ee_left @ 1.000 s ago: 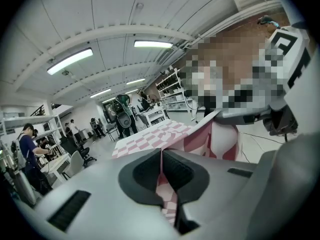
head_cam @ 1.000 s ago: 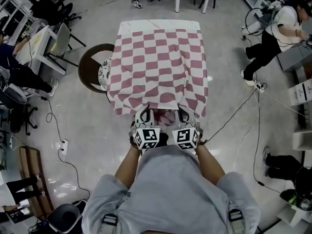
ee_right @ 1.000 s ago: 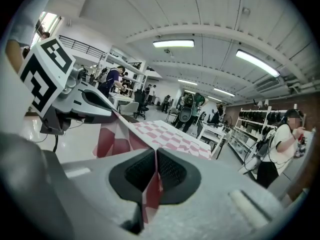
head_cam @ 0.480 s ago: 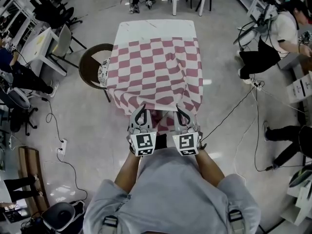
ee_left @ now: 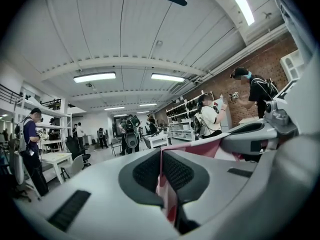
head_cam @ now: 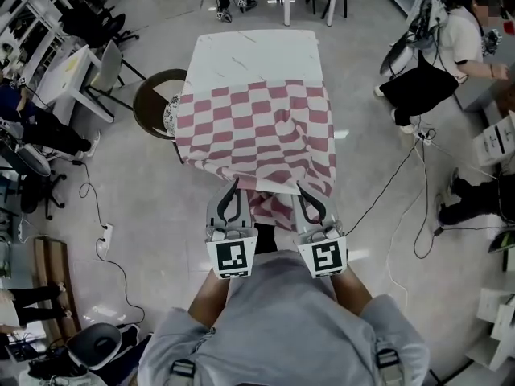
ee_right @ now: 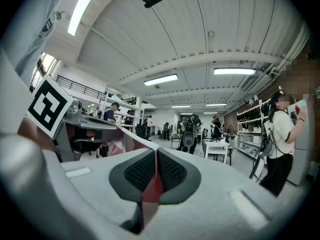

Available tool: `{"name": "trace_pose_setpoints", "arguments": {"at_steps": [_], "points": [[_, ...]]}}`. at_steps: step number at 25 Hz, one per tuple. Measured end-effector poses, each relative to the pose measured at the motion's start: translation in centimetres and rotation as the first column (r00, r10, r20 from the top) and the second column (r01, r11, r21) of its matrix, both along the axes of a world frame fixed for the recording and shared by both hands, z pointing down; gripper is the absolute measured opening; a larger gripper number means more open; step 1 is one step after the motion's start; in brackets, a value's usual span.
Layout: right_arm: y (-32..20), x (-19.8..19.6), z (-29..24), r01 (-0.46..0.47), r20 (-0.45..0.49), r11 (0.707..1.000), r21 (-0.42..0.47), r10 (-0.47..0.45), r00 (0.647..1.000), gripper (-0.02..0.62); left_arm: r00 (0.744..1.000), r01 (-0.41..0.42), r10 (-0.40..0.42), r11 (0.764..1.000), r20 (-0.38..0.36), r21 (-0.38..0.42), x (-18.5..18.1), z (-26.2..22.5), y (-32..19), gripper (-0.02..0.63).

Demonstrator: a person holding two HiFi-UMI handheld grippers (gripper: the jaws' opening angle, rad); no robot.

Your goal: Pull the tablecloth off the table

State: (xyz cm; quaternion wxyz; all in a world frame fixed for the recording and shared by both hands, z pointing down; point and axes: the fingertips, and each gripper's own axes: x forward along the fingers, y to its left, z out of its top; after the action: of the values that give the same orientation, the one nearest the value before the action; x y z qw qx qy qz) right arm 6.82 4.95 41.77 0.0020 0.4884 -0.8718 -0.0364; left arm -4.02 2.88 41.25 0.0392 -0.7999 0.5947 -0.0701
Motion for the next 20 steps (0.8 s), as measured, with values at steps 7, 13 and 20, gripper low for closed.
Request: {"name": "trace_pose_setpoints", "arguments": {"at_steps": [7,13,20], "points": [[7.5,-0.4,-3.5,0.007,0.15,1.0,0.023,-0.011,0.989,0.008,0.995,-0.019,0.021,0.999,-0.094,0.025,-0.2,-3.2,7.5,0.005],[8.4,0.0,-6.4,0.038,0.187,0.999,0.015,-0.04,0.981,0.008,0.993,-0.05,0.051,0.999,-0.111,0.012,0.3,-5.5,7.7,0.005],[8.6,0.1,-7.0,0.002,0.182,1.0,0.025,-0.006,0.983,0.008,0.987,-0.099,0.098,0.995,-0.126,0.0,0.5,-5.0,7.5,0.005]]}}
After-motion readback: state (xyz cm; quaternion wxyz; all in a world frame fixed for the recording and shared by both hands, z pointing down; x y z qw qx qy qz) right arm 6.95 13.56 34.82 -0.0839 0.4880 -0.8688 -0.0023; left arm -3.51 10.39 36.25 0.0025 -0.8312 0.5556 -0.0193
